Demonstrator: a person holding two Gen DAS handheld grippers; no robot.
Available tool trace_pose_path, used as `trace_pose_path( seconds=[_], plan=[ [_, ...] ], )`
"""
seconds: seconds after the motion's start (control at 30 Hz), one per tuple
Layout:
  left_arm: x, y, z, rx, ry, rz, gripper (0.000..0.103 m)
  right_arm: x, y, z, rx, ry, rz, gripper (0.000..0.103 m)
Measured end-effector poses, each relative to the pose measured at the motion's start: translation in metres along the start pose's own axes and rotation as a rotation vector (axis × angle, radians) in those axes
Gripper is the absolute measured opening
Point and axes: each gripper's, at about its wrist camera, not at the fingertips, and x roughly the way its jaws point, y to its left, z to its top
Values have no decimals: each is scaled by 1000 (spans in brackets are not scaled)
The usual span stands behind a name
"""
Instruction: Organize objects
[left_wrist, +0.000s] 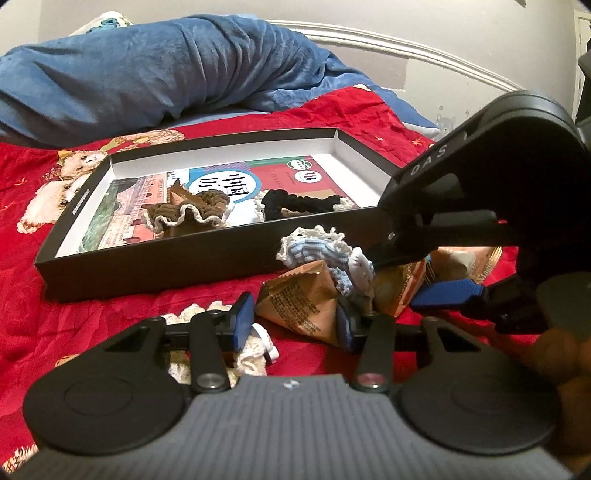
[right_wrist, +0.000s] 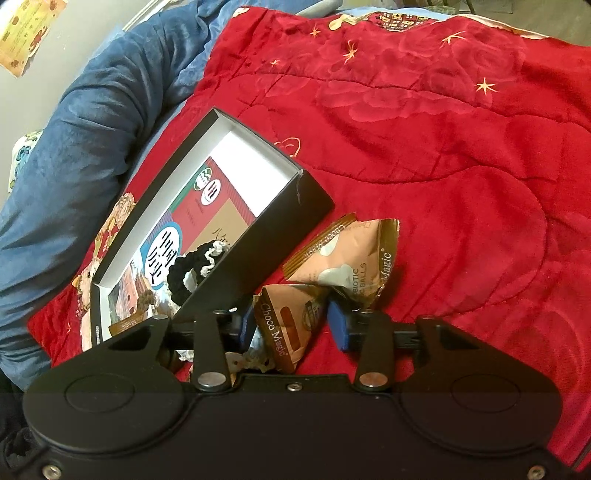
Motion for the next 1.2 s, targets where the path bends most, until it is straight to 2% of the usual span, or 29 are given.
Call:
trace_pose_path(
  seconds=[0.5,0.63,0.87,1.2],
  plan=[
    [-11,6,5,-11,27,24,42,-14,7,-16,-13,-7,-5,33],
    [-19,6,6,2,24,37,42,-19,4,-18,28,3,33,32],
    [-34,10,12,-32,16,33,42,-30,0,-19,108,4,104,32],
    [-36,5,19,-28,27,6,42,-33,-9,-14,189,23,111,32]
  ],
)
